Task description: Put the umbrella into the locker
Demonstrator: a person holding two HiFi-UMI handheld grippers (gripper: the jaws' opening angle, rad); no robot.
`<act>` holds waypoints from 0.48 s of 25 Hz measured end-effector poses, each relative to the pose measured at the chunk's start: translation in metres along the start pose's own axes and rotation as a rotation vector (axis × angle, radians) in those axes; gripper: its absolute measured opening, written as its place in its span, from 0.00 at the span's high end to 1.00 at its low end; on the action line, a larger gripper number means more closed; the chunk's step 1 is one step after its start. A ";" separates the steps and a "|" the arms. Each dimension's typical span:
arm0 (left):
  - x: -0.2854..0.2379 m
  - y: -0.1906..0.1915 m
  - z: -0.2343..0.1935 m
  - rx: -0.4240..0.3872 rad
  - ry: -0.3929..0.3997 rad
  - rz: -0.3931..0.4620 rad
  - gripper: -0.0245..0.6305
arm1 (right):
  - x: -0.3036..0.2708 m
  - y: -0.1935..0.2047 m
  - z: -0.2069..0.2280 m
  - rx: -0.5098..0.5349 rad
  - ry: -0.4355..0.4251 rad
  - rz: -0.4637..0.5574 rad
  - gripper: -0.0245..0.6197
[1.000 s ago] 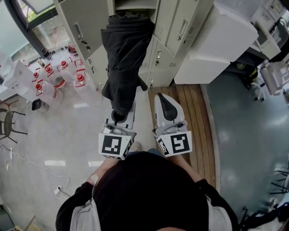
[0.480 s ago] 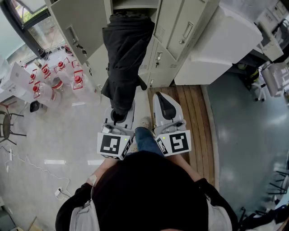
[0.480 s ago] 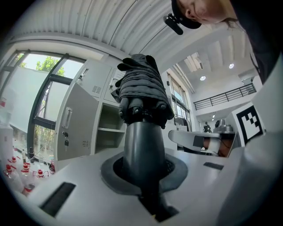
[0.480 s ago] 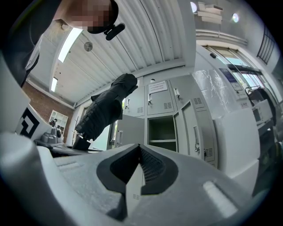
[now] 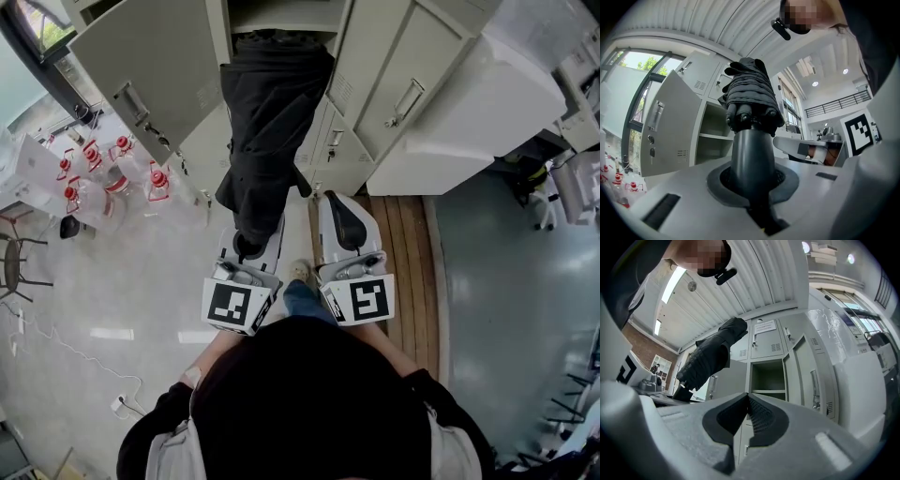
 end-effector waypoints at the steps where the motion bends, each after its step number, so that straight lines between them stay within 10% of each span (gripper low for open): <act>1: -0.012 -0.001 -0.005 -0.001 0.004 0.008 0.90 | -0.011 0.002 0.007 0.003 -0.004 0.003 0.96; 12: -0.121 0.004 -0.040 0.009 -0.040 0.010 0.90 | -0.102 0.028 0.087 0.022 -0.102 -0.009 0.96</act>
Point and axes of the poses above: the fingertips, and each gripper's own axes: x backward along the fingers, z to its right, y out of its underside, the point moved 1 cm from there along x, backward along the fingers, and after that the axes turned 1 degree about -y, right-handed, at the moved point
